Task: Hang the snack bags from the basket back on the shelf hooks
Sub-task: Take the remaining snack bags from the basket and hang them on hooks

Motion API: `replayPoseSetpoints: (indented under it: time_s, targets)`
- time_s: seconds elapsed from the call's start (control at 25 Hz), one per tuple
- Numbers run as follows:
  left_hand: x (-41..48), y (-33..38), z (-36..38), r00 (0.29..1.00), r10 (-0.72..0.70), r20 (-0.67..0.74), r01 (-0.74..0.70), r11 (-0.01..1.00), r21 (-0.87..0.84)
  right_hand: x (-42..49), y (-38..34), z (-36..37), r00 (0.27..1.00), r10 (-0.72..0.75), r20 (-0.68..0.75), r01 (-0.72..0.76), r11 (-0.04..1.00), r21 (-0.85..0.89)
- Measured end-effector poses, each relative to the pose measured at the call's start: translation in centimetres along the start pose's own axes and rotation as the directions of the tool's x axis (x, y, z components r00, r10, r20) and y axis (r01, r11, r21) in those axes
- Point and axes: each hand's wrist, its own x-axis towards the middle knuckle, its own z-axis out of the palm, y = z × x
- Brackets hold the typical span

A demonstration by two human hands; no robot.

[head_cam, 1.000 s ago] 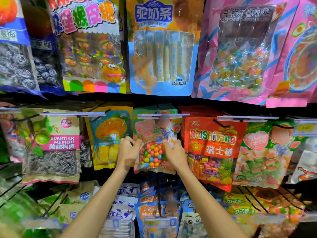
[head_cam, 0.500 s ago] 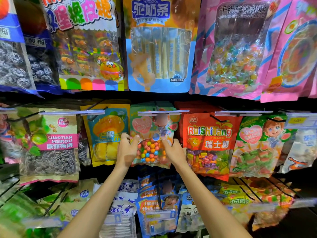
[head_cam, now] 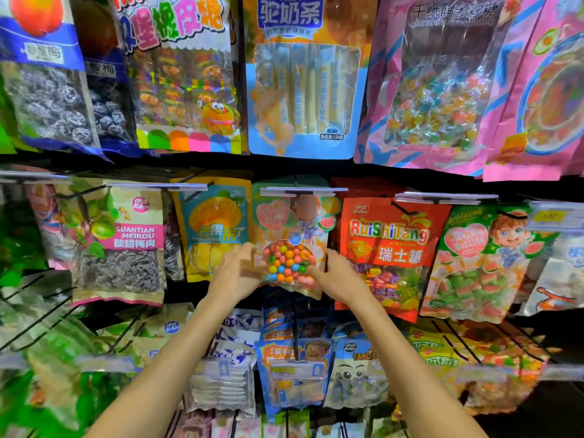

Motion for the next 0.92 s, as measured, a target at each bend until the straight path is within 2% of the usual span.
replayPoseSetpoints:
  time_s: [0.16,0.28,0.36,0.68,0.92]
  targets:
    - [-2.8,1.3,-1.3,0.998,0.07,-0.003,-0.067,0.967,0.246,-2.8,0.3,-2.3,0.996,-0.087,0.004,0.083,0.925,-0.371]
    - [-4.8,3.4,-1.7,0.994,0.068,0.08,-0.099,0.873,0.477,-4.9,1.3,-3.7,0.991,-0.133,0.008,0.12,0.864,-0.489]
    - [-6.2,5.4,-1.6,0.993,0.023,0.12,-0.086,0.828,0.554,-6.2,2.4,-4.6,0.991,-0.134,0.01,0.118,0.832,-0.542]
    - [-10.2,12.3,1.0,0.986,0.033,0.164,-0.125,0.793,0.596,-11.2,6.9,-9.9,0.99,-0.128,0.057,0.137,0.795,-0.59]
    - [-11.7,16.0,3.1,0.979,0.072,0.19,-0.163,0.838,0.52,-13.6,10.7,-13.1,0.991,-0.131,0.037,0.128,0.804,-0.58]
